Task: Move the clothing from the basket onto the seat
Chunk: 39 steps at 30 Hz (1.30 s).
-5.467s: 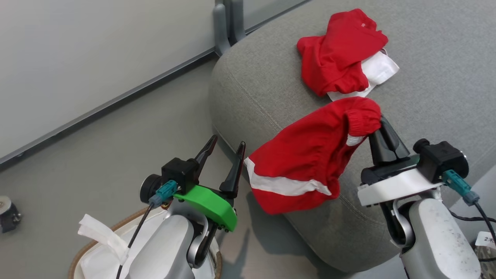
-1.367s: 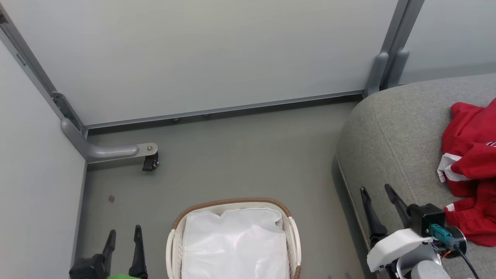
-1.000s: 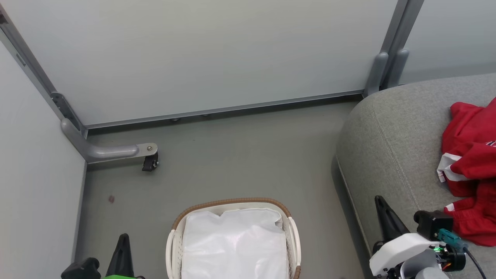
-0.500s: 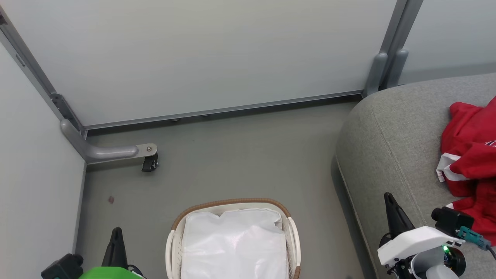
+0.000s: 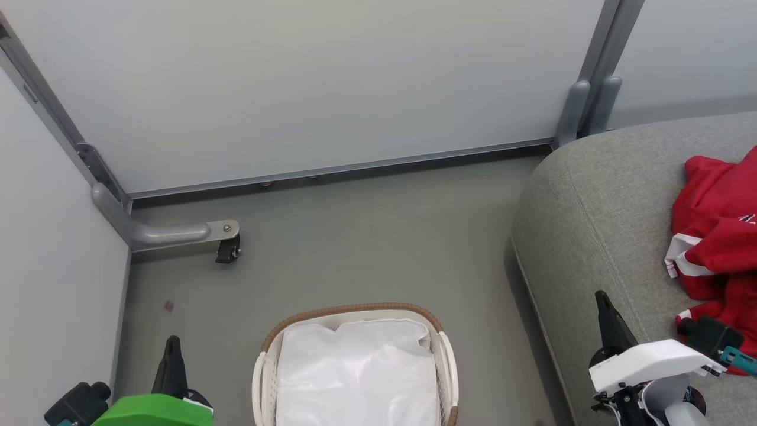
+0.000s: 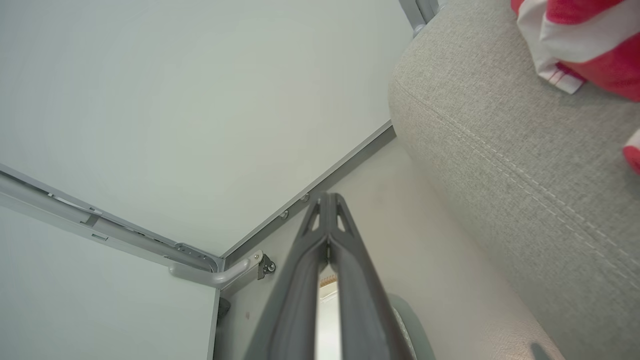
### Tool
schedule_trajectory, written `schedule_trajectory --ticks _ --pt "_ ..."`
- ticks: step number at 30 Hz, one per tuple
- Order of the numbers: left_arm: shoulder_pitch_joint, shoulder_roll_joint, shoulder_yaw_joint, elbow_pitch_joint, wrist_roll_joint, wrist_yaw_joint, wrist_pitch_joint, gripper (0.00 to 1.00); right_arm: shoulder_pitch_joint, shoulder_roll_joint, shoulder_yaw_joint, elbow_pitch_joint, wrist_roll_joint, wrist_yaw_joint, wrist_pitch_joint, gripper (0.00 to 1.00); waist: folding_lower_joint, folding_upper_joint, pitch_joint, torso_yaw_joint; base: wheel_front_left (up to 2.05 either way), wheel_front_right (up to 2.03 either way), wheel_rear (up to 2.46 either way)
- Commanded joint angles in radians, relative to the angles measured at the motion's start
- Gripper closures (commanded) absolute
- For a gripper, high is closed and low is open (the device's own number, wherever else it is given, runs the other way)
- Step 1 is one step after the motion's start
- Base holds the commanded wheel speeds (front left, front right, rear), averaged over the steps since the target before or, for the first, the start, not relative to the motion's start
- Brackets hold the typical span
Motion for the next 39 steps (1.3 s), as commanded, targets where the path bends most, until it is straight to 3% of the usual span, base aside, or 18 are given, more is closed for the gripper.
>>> schedule_trajectory --ticks 1,39 --pt "-0.031 0.006 0.007 -0.016 -0.033 -0.005 0.006 1.00 -0.017 -0.006 -0.006 -0.018 0.034 0.000 0.009 1.00 0.0000 0.0000 0.000 0.000 0.00 0.00 0.00" --pt "-0.081 0.009 0.041 -0.060 -0.440 -0.009 0.120 1.00 -0.023 -0.009 -0.054 -0.062 0.467 -0.001 0.123 1.00 0.0000 0.0000 -0.005 -0.006 0.00 0.00 0.00"
